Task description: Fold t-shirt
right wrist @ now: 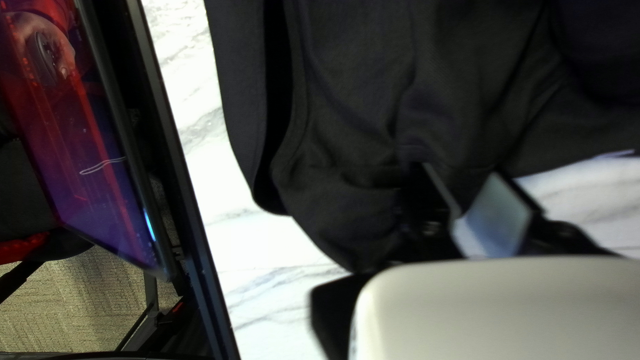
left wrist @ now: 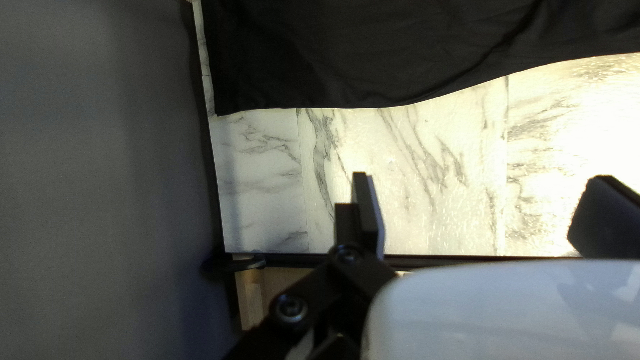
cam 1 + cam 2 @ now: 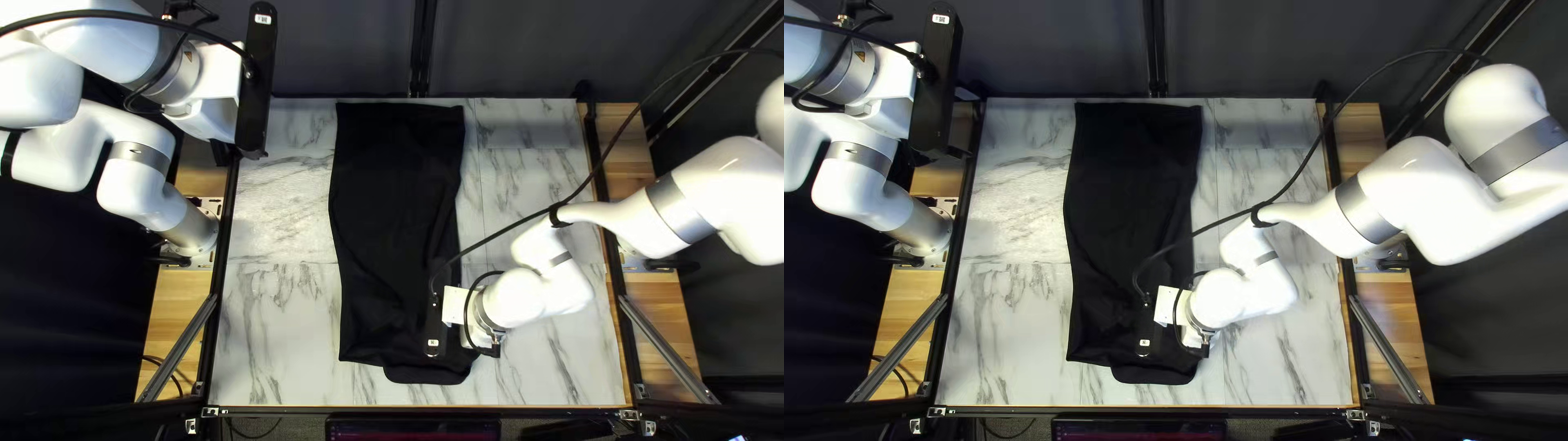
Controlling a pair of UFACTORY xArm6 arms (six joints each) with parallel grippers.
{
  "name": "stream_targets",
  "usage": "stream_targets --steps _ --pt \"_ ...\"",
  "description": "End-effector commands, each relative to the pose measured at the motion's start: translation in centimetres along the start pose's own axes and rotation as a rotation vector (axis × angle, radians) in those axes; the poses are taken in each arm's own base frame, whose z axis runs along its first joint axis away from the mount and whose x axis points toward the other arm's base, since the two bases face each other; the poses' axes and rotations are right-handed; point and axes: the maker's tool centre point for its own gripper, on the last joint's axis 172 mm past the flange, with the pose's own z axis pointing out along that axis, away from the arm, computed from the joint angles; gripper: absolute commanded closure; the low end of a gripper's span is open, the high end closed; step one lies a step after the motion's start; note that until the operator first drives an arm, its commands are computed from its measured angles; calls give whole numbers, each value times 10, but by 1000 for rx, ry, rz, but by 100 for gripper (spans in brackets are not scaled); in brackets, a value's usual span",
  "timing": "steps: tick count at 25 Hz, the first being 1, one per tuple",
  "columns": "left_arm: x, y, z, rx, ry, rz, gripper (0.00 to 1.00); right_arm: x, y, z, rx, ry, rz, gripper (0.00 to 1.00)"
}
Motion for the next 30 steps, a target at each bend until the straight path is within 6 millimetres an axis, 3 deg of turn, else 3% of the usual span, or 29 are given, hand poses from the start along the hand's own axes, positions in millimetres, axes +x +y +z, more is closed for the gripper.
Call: stream_targets --steps 1,9,19,20,21,22,28,30 --pt "0 0 0 0 0 0 0 -10 -5 -8 -15 -3 15 100" --pt "0 0 0 0 0 0 0 -24 -8 -4 -29 -12 37 100" --pt "0 0 0 0 0 0 0 -22 -27 5 -26 -33 2 100" --pt "0 0 0 0 0 0 0 -23 -28 6 -25 -35 -2 61" --pt "0 0 0 0 0 0 0 -24 -26 6 -23 -39 -5 11" --pt "0 0 0 0 0 0 0 -24 -24 5 -21 -42 -5 0" --pt "0 0 0 0 0 0 0 -11 -6 -14 -22 -28 10 0" --pt "0 0 0 0 0 0 0 -2 9 -23 -23 -17 9 0"
